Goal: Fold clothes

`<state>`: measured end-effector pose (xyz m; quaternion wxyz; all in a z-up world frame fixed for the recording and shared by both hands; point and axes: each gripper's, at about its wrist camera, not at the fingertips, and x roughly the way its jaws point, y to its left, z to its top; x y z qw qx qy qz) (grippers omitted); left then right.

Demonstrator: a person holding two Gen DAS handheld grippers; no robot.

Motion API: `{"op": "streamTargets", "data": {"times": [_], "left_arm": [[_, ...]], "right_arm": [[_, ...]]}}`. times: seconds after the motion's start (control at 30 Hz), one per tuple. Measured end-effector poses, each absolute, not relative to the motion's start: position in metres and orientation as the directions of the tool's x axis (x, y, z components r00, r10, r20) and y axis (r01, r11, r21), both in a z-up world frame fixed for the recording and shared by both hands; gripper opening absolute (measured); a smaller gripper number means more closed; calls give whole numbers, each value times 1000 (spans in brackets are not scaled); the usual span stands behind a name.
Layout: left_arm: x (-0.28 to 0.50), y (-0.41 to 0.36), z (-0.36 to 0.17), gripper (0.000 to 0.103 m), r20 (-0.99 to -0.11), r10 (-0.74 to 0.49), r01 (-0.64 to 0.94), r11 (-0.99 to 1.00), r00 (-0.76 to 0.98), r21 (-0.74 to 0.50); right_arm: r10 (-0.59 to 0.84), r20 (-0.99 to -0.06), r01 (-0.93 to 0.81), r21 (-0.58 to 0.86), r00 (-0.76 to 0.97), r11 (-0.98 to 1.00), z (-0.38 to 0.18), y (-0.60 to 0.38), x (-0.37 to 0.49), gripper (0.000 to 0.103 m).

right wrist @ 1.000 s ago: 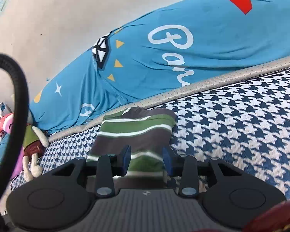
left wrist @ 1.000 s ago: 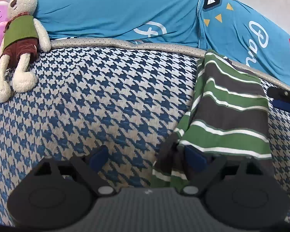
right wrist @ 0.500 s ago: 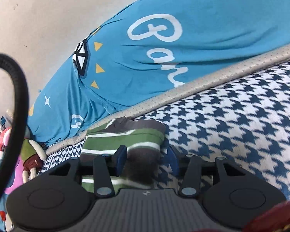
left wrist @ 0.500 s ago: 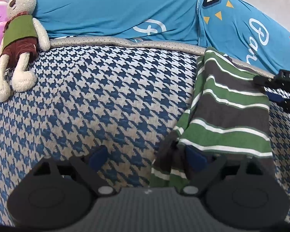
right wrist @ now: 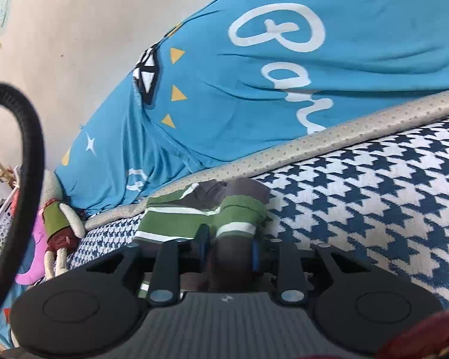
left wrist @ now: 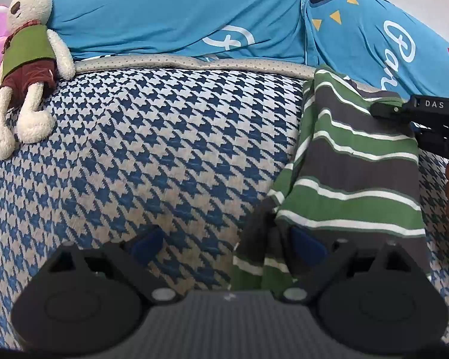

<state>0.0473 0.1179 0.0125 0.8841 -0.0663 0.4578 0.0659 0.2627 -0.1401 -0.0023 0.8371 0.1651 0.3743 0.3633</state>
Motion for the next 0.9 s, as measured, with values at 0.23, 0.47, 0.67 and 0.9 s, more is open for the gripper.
{"op": "streamTargets", "data": {"times": [0.23, 0.47, 0.67, 0.9], "left_arm": [[48, 115, 11, 98, -819, 64, -169, 985, 570, -40], [50, 114, 11, 99, -821, 62, -169, 985, 567, -43], [50, 111, 13, 99, -823, 20, -143, 987, 568, -75], [47, 102, 17, 99, -819, -10, -107, 990, 574, -87]], "right_arm": [[746, -498, -505, 549, 443, 666, -4, -134, 264, 14], [713, -488, -481, 527, 504, 701, 4, -132, 259, 9], [641, -489, -443, 468, 591, 765, 19, -140, 253, 9], [508, -495, -339, 395, 705, 854, 39, -167, 246, 9]]}}
